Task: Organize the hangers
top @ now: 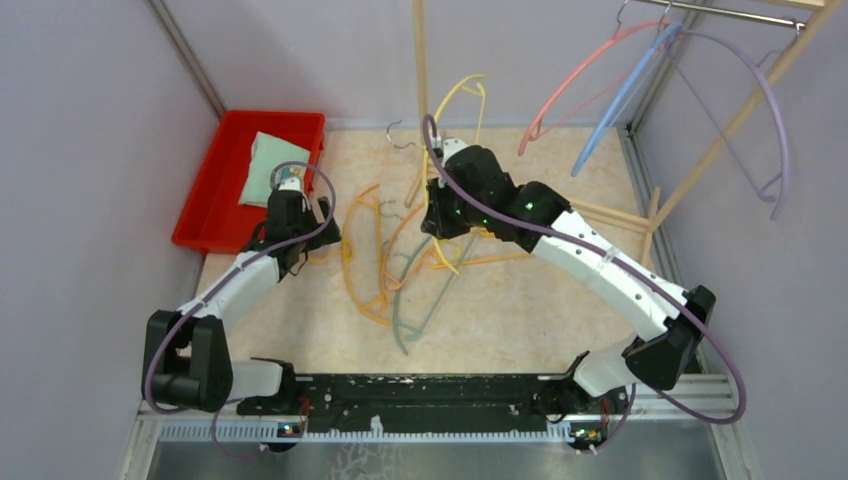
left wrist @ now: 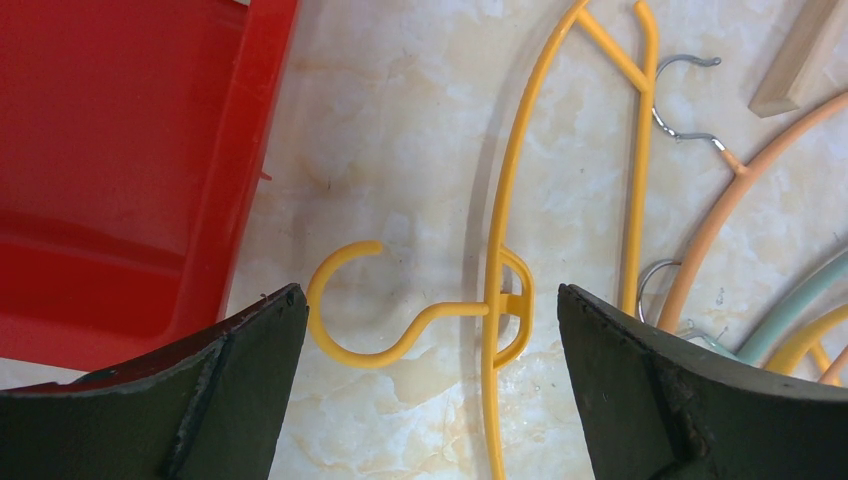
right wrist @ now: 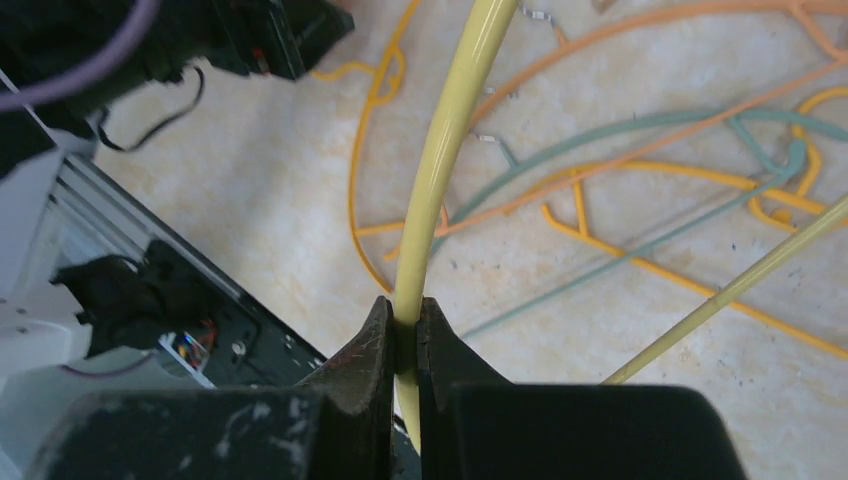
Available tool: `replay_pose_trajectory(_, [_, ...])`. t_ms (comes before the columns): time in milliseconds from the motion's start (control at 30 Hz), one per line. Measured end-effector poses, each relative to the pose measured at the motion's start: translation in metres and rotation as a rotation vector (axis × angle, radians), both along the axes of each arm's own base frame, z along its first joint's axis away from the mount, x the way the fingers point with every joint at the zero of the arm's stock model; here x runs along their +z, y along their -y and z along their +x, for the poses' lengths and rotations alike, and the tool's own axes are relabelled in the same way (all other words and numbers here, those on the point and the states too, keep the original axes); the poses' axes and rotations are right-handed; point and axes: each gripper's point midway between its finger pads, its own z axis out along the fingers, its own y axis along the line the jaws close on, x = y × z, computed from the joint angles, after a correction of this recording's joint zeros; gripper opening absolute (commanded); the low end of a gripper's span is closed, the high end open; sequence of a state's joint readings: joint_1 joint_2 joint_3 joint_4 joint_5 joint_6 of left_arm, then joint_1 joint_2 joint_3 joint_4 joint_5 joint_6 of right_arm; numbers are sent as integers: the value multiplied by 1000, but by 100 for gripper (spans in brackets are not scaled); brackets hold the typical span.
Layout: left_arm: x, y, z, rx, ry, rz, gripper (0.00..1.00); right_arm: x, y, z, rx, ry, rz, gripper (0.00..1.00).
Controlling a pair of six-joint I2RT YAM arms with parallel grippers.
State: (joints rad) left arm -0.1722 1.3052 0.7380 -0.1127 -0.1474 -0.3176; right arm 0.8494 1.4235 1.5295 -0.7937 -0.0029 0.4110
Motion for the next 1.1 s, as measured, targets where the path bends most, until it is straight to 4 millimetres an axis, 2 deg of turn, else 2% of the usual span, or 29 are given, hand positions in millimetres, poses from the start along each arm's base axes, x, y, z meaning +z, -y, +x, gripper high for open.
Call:
replay_pose_trajectory(100, [7,0,0,0,21,-3,100,30,-4,11,-52,60,71,0])
replay_pose_trajectory(300, [20,-1,-3,-1,61,-8,100,69,-6,40,-175,163,135,0])
replay_pose_trajectory(467, [24,-1,-5,-2,74,-10,100,113,-8,78,-272,293,236,0])
replay_pose_trajectory(600, [24,-1,-5,-2,73,-9,100,149,1,112,-360,396,306,0])
replay_pose_trajectory(700, [24,-1,-5,-2,73,-8,100,168,8,137,-409,446,340,0])
replay_pose_trajectory(833, [23,-1,-5,-1,71,-7,100,171,13,173,-461,473,337,0])
replay_pose_trajectory(967, [21,-3,-5,5,66,-1,100,159,13,202,-495,491,296,0])
replay_pose_trajectory(1100, [20,-5,-4,8,65,15,100,151,12,211,-499,499,274,0])
